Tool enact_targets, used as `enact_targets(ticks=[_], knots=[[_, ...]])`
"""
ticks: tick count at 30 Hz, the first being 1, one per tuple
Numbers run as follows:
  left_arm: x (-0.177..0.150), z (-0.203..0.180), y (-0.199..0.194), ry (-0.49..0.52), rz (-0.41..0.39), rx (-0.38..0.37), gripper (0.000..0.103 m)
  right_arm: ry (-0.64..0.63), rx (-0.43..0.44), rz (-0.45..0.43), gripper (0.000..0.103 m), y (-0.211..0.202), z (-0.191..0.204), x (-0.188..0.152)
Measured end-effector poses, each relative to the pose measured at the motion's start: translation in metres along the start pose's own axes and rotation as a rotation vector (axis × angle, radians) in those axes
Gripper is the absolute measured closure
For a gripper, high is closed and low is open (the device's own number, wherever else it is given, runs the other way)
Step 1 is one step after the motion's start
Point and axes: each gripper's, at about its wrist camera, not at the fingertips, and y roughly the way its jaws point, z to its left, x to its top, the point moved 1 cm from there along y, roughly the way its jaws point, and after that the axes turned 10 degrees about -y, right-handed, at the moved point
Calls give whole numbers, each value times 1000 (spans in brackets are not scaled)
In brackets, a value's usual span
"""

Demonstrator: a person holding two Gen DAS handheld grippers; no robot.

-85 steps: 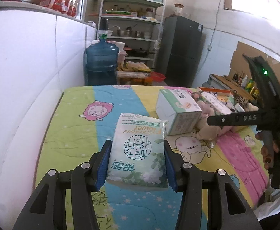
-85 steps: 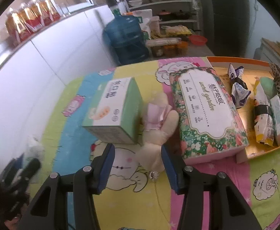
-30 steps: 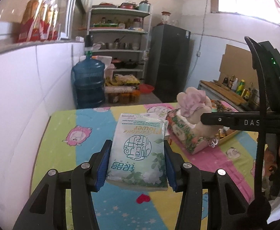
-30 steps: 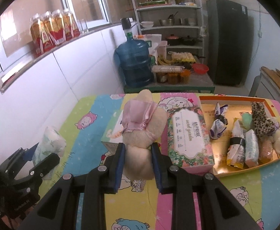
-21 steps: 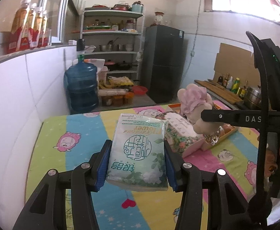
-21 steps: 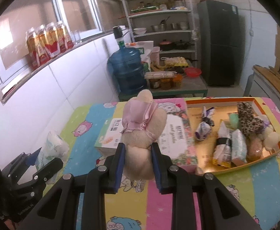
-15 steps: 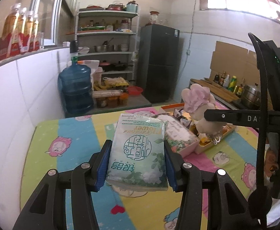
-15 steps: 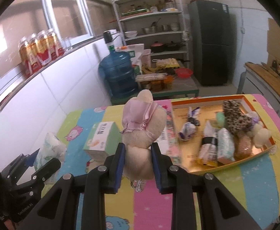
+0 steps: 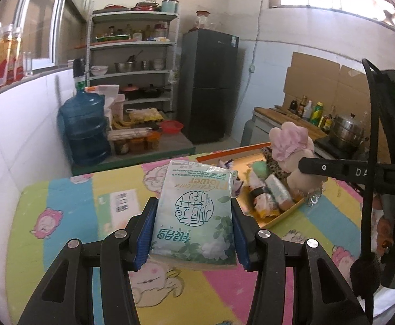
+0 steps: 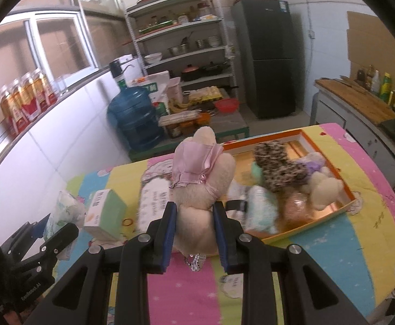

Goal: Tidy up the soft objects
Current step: 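Lift the tissue pack and plush bunny and carry them over the box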

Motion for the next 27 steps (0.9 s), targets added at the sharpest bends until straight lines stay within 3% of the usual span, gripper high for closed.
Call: enact_targets(ticks=[10,27], knots=[[4,-45,49,-13,42,-37,51,43,-42,18,75,2,-61,0],[13,-110,120,-26,78,-4,51,58,-24,43,75,28,-146,10]])
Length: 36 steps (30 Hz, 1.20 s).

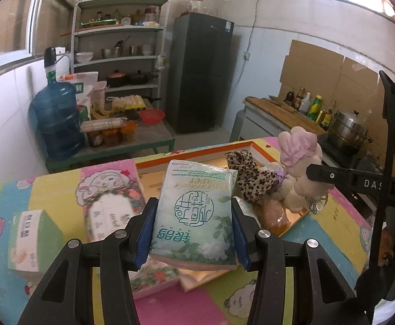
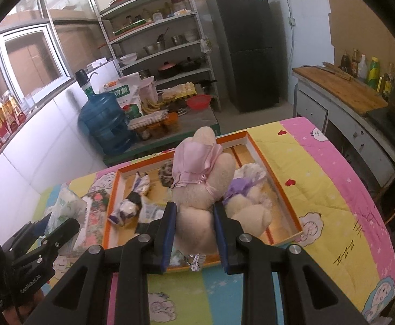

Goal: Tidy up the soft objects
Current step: 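Lift the tissue pack and plush bunny and carry them over the box, then lower the tissue pack and bunny into the box and open both grippers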

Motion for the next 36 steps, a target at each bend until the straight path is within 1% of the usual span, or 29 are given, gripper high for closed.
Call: enact_targets(ticks=[10,13,21,25,28,31,36], knots=[[11,-28,37,-23,20,14,51,10,9,17,75,16,-43,9],[16,-33,52,-39,28,23,51,-6,23,29,75,25,-49,15],[29,-32,86,-113,48,60,51,-74,60,68,75,57,-57,34],[36,-28,100,-133,52,83,51,-113,91,93,75,79,-57,50],[39,-27,110,-143,64,90,51,-131,108,115,75,95,-56,56],[40,-27,123,-149,87,88,51,-122,127,147,75,113,-58,59],[35,-25,142,-155,126,96,51,-125,127,181,75,131,-59,55]])
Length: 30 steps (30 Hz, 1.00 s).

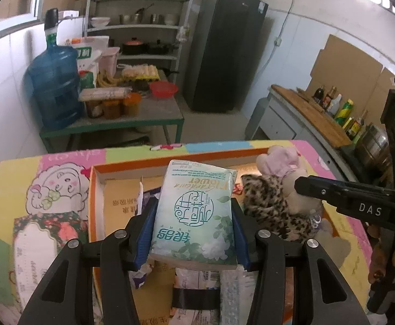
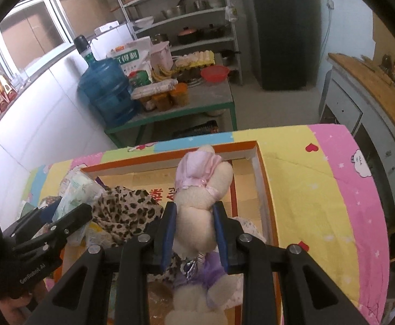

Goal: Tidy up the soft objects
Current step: 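Lower the tissue pack and bunny into the box and open both grippers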

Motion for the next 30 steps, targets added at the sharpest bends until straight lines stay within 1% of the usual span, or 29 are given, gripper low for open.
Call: enact_targets(ticks=[5,9,10,11,13,14,15,17,24,30], knots=[[-5,4,16,0,41,8,51,-2,-4,16,75,12,-1,-4],[-9,5,26,11,70,-8,50,3,0,12,73,16,-1,-7],[-9,6,28,9,73,-11,46,5,-3,6,72,16,-1,-8],[-10,8,29,7,74,-10,38,6,-5,2,72,15,0,-9],[-9,10,28,5,59,-20,30,9,-11,-4,71,15,1,-9],[-10,10,26,0,51,-28,28,10,-10,-6,71,14,2,-10],[-9,11,25,-8,47,-41,28,12,-10,-7,70,14,2,-10],[-10,12,22,-23,46,-56,28,21,-5,-4,60,15,2,-13],[-11,9,11,-17,28,-70,28,27,-29,-17,60,9,5,-18],[-13,7,-9,-7,-14,-63,28,62,-46,-71,60,-14,5,-25]])
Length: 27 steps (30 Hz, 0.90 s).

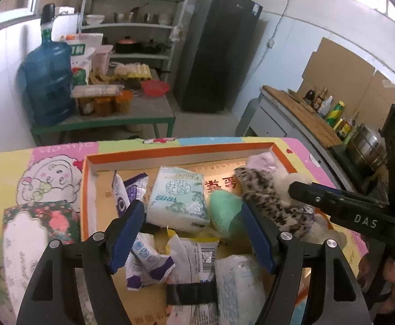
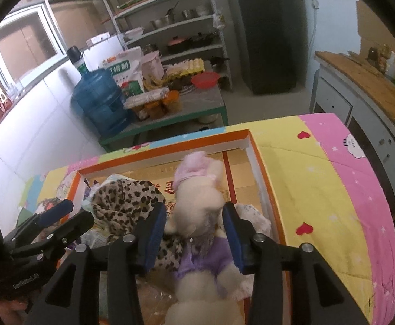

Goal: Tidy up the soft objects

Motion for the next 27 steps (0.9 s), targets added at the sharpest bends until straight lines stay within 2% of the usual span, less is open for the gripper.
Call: enact_targets(ticks=[13,20,27], knots=[[-8,6,-77,43,-102,-5,28,59,-31,-85,60,-57,32,-21],[-13,29,-132,57,-172,35,28,63,-39,-119,60,-89,77,-33],[-23,61,-190,26,-234,54,28,44,-53,-166,60,-122,131,-48]])
